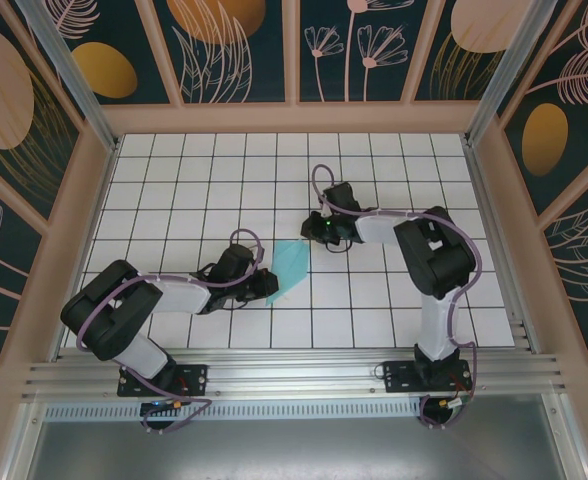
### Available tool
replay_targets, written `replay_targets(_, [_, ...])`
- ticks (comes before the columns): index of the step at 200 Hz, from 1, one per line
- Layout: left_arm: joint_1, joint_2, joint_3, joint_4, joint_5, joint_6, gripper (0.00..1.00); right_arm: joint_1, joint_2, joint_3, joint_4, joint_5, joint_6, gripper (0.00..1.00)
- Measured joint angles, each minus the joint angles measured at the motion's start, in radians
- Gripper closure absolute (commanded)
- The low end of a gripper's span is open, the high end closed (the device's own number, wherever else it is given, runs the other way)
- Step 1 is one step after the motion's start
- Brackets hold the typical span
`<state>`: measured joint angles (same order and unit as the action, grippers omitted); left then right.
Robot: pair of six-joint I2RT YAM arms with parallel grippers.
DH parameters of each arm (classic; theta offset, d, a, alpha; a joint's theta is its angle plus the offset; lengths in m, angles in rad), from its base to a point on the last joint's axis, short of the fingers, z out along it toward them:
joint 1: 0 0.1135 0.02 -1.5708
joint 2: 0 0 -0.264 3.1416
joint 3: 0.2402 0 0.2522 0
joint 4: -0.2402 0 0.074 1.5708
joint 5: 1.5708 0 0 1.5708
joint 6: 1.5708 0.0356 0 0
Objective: Fold a paper plane with a square sheet of paper (pick it up from the middle)
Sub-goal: Fourth fold the wing at the center of the table.
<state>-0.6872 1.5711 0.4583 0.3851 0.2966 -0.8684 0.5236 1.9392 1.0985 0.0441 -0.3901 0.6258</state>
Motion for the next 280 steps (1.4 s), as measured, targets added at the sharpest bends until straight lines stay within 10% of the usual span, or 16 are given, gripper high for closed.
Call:
replay_targets(76, [0.0, -0.002, 0.011, -0.021, 0.005, 0.0, 0.84, 0.146, -0.084, -0.055, 0.043, -0.03, 0.016, 0.87])
replay_targets(280, [0.008, -0.008, 0.275, -0.193, 0.072, 0.037, 0.73, 0.135, -0.029, -0.152, 0.134, -0.008, 0.039, 0.87])
